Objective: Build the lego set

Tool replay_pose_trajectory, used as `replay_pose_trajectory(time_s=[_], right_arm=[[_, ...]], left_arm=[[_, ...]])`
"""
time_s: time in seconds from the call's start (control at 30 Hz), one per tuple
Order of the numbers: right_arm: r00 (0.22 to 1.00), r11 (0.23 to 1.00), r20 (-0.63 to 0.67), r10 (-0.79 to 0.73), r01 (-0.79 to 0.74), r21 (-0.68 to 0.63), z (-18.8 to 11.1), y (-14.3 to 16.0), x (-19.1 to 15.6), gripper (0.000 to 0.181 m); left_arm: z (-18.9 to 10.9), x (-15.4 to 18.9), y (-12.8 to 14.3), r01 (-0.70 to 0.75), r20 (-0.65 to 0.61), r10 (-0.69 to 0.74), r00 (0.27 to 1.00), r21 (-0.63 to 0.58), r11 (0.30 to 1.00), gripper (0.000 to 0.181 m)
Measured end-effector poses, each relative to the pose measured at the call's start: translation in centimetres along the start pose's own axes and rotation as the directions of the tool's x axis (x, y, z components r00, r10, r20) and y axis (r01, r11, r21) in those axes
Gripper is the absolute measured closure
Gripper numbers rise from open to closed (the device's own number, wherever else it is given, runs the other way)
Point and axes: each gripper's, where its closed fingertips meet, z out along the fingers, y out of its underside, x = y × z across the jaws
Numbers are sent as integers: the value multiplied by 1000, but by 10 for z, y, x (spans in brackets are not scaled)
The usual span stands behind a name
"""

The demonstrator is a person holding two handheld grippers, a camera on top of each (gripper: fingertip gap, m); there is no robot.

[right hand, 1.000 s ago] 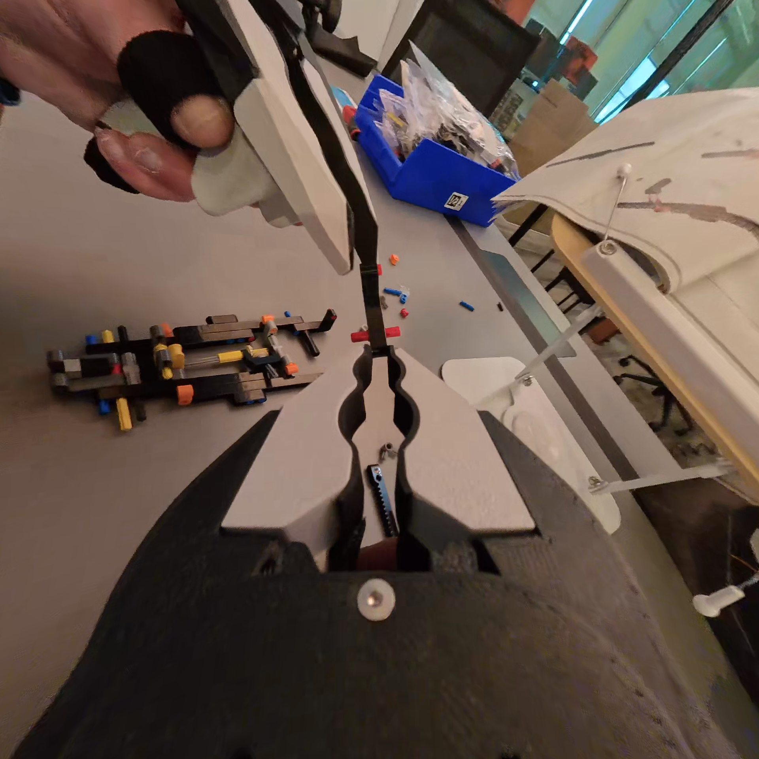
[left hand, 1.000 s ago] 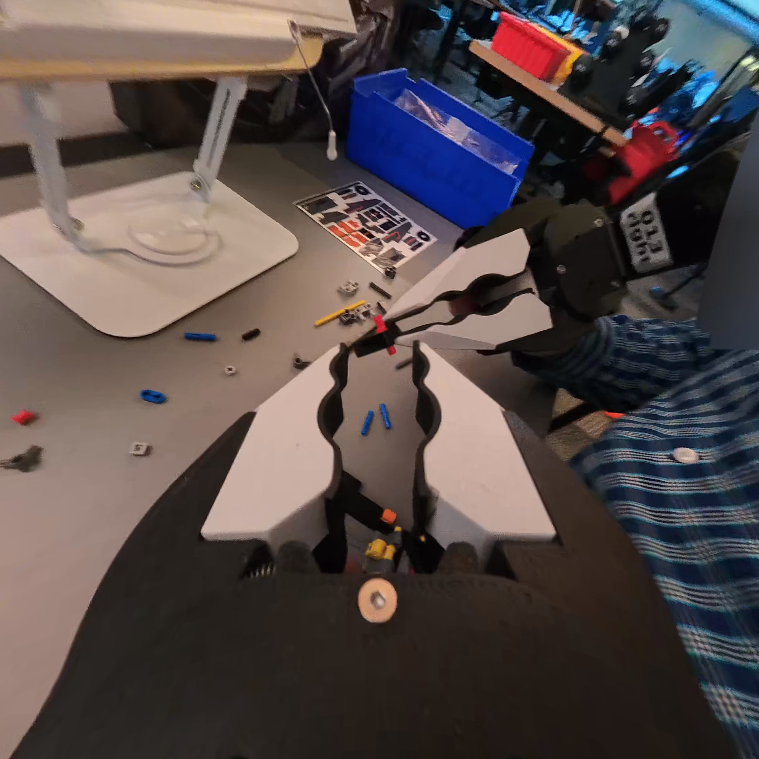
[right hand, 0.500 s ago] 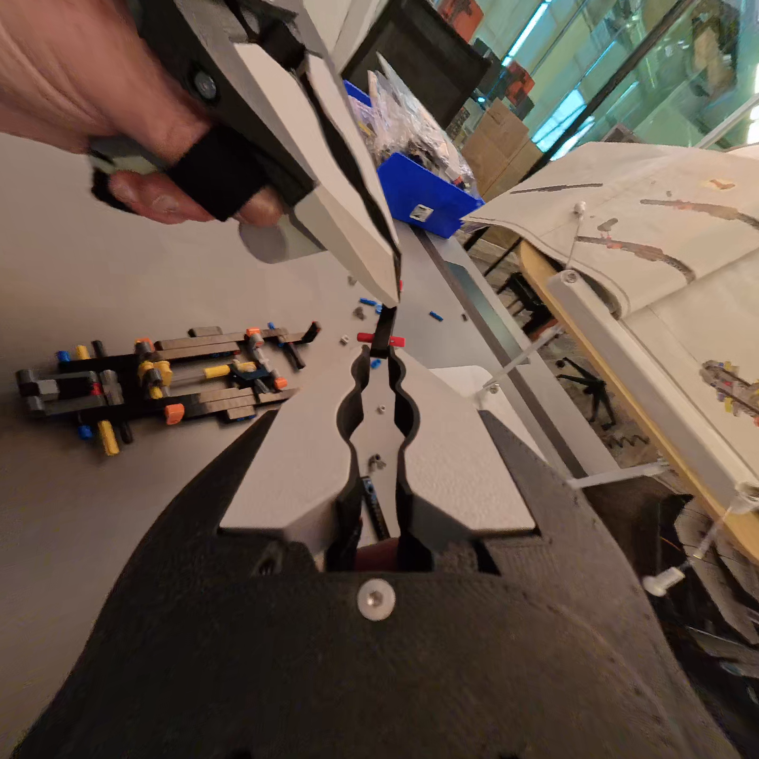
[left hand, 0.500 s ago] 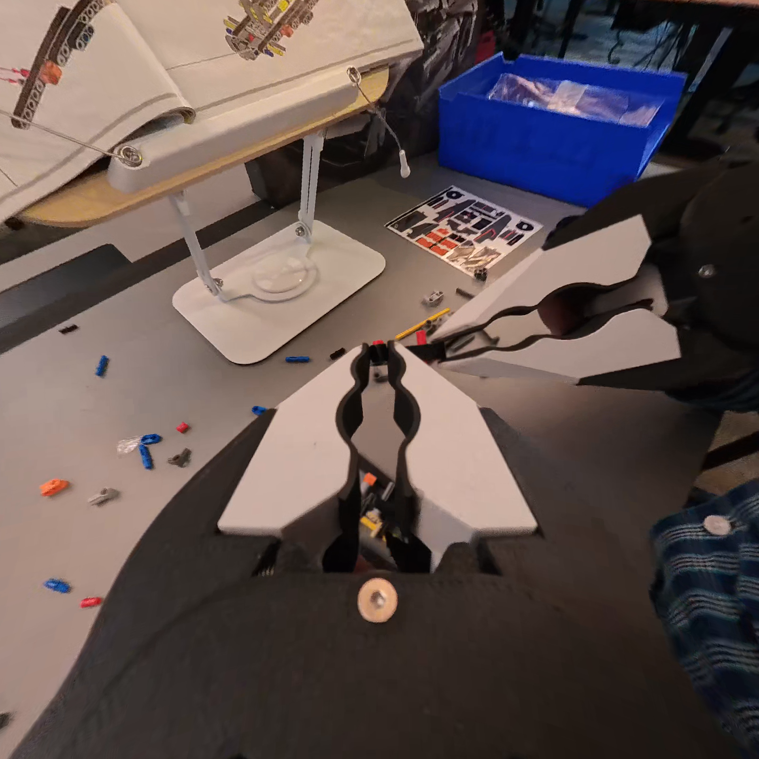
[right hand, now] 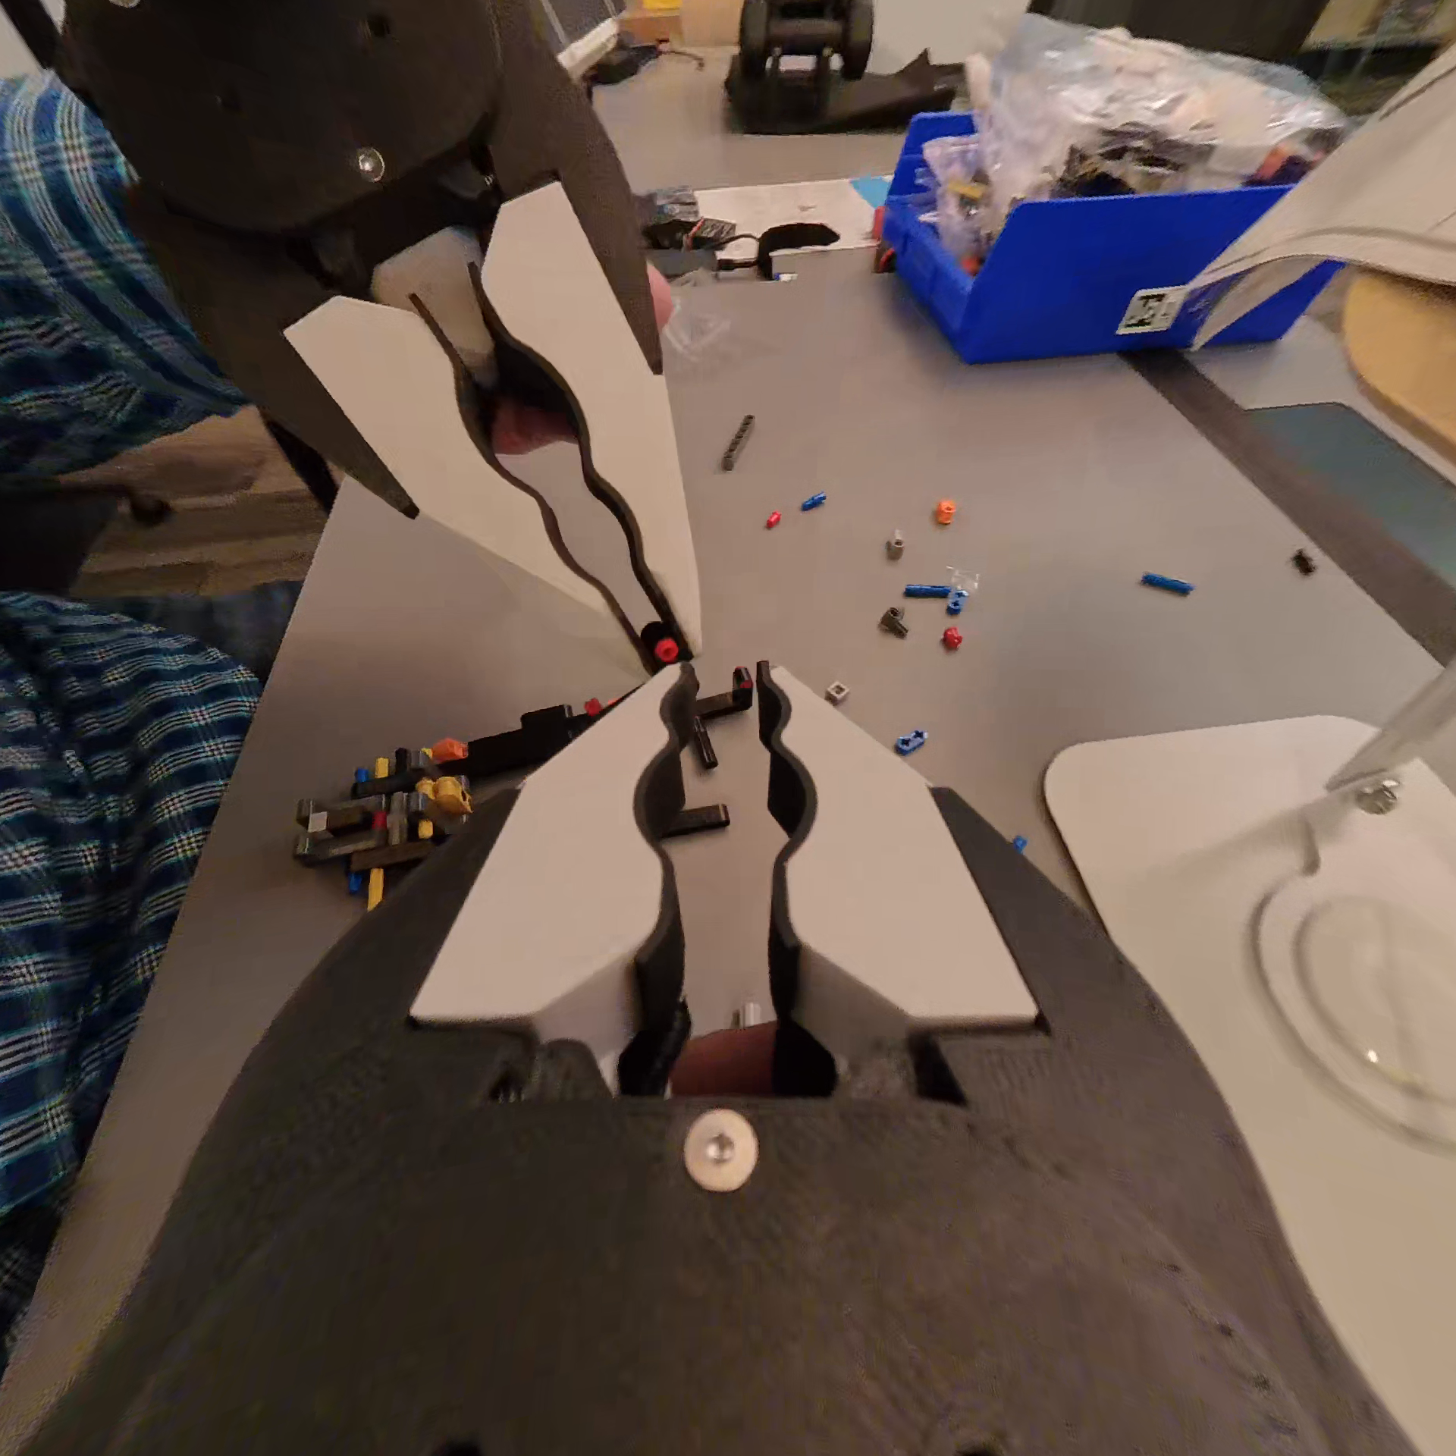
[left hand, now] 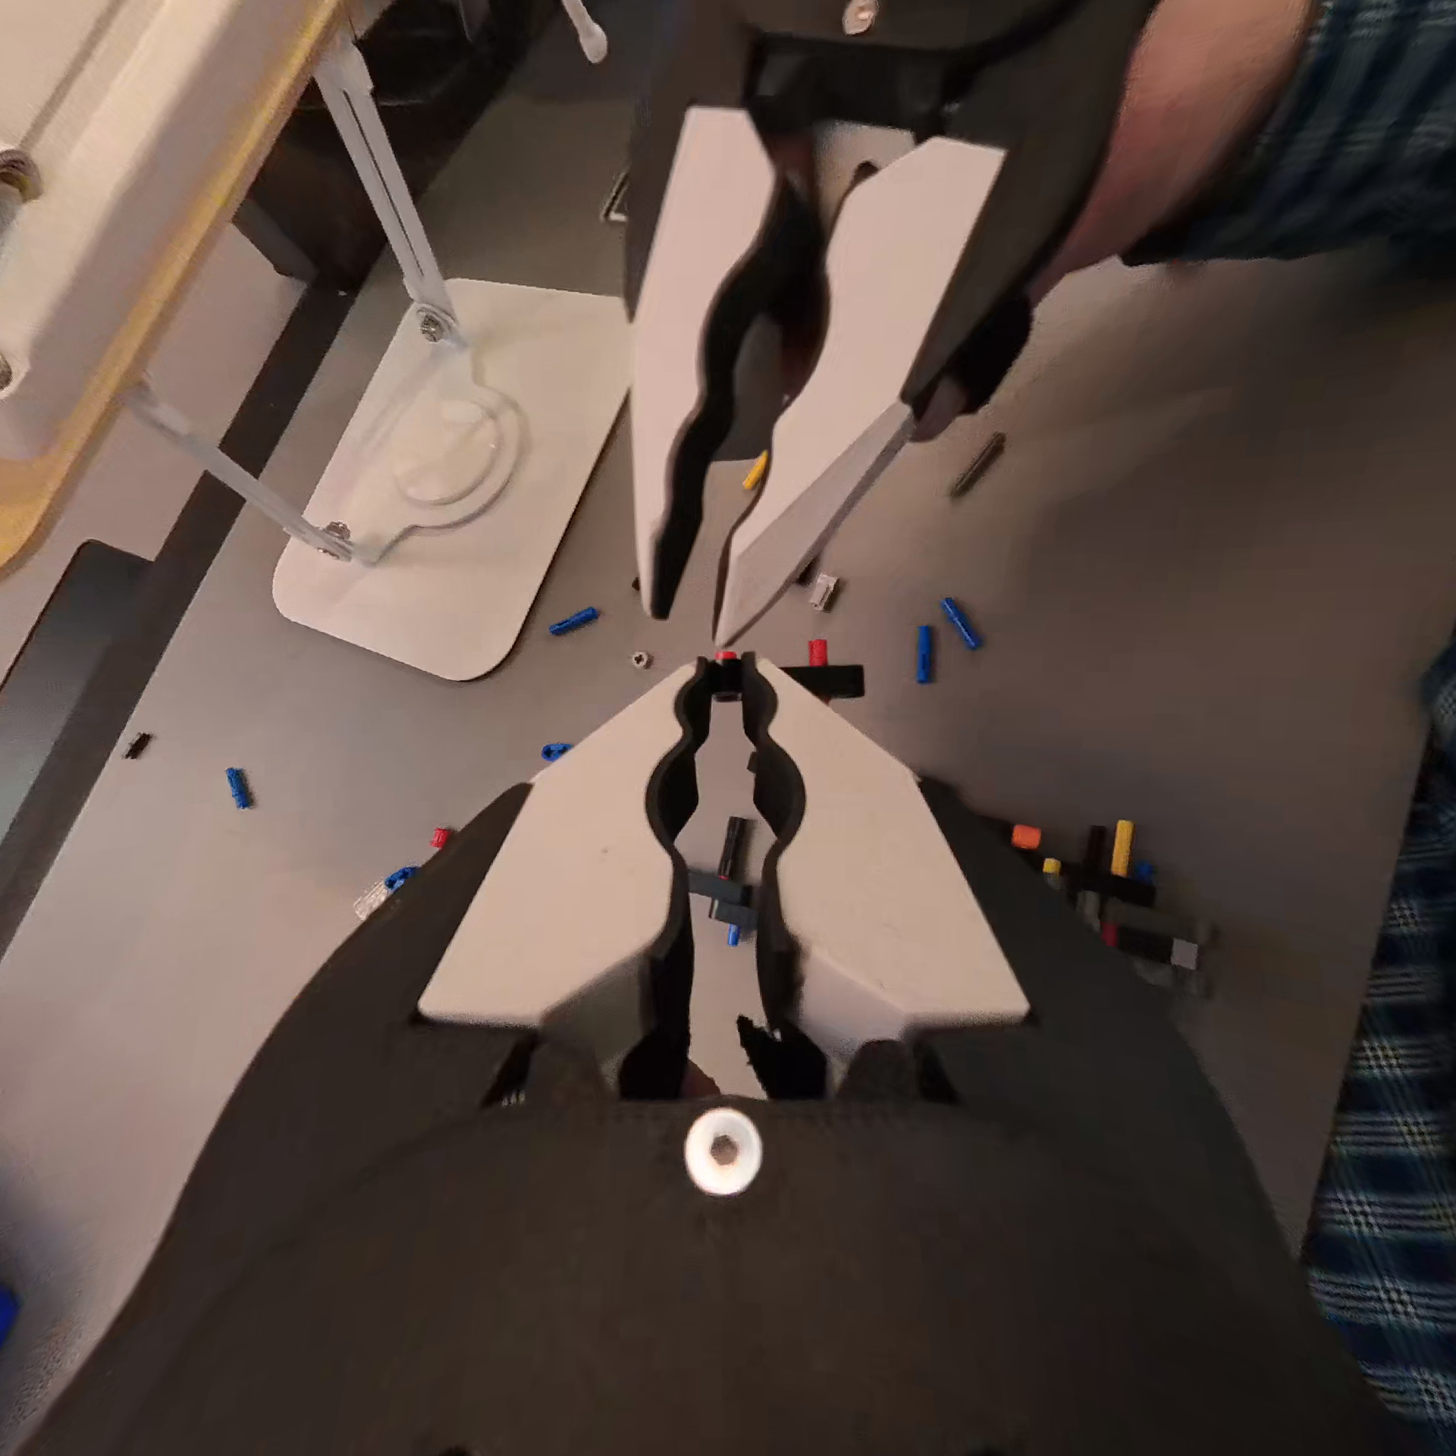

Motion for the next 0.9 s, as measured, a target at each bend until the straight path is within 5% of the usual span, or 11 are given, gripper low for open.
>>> replay_pose_trajectory(time_s=[0.33, 0.9], right_arm=[[975, 997, 222, -18, 35, -70, 9, 5, -6, 167], [875, 966, 410, 257, -249, -73, 16, 9, -18, 149]], left_arm=[[0, 0, 5, -76, -60, 75, 995, -26, 997, 175], [5, -8, 3, -258, -21, 257, 966, -42, 965, 175]])
